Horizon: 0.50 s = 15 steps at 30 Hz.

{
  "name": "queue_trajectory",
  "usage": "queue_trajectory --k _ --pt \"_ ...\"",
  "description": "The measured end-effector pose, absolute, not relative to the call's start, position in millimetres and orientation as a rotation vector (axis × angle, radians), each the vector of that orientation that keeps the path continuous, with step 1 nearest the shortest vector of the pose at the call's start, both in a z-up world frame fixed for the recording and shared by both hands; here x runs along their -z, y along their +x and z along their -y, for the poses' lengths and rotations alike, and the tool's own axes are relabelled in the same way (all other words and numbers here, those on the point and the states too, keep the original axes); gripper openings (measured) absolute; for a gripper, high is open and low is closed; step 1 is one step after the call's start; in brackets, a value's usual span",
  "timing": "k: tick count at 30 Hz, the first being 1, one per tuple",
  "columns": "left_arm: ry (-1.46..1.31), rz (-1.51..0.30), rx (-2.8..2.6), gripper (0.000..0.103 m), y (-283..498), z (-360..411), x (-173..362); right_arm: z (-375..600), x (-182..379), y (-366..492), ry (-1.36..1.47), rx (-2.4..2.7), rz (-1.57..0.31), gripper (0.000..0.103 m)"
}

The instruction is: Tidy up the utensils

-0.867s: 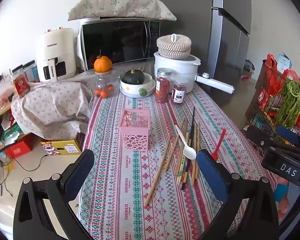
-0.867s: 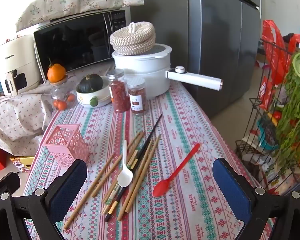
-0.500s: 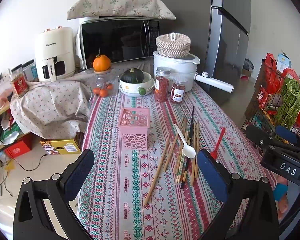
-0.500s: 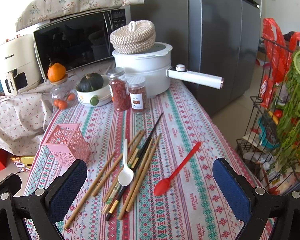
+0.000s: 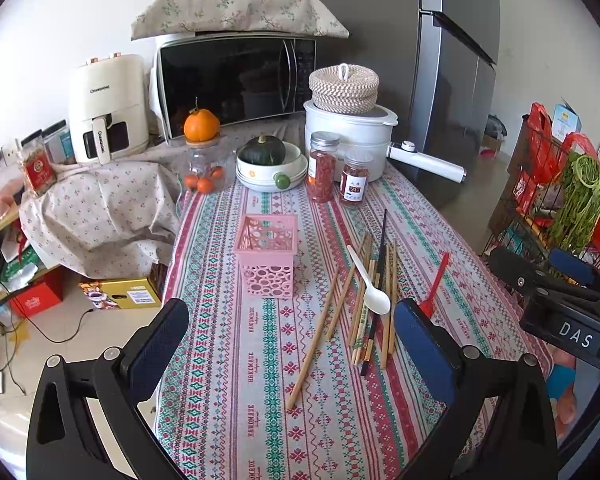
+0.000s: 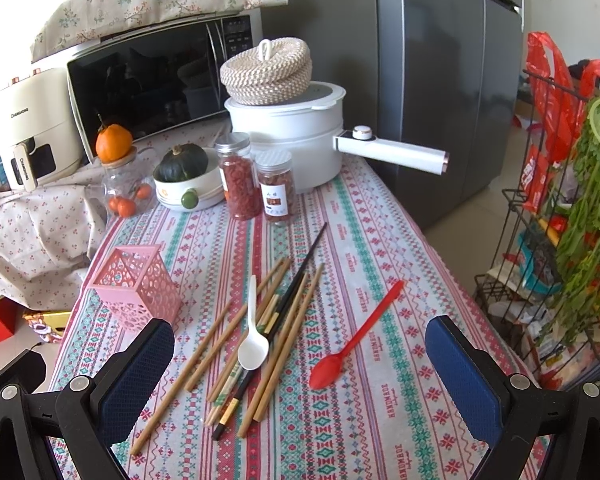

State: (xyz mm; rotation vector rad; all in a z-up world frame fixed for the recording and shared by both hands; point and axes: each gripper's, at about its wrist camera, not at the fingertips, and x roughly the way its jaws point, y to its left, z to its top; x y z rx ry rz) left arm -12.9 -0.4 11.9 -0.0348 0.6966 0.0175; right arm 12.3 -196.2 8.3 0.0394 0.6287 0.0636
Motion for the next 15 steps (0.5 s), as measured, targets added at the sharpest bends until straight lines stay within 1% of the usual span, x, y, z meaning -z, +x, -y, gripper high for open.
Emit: queue_trajectory --k 15 --pt "-0.032 -0.694 -0.016 0.103 -13.6 2.3 -9.7 192.4 -3.8 10.4 0.034 -0.064 -0.626 0.103"
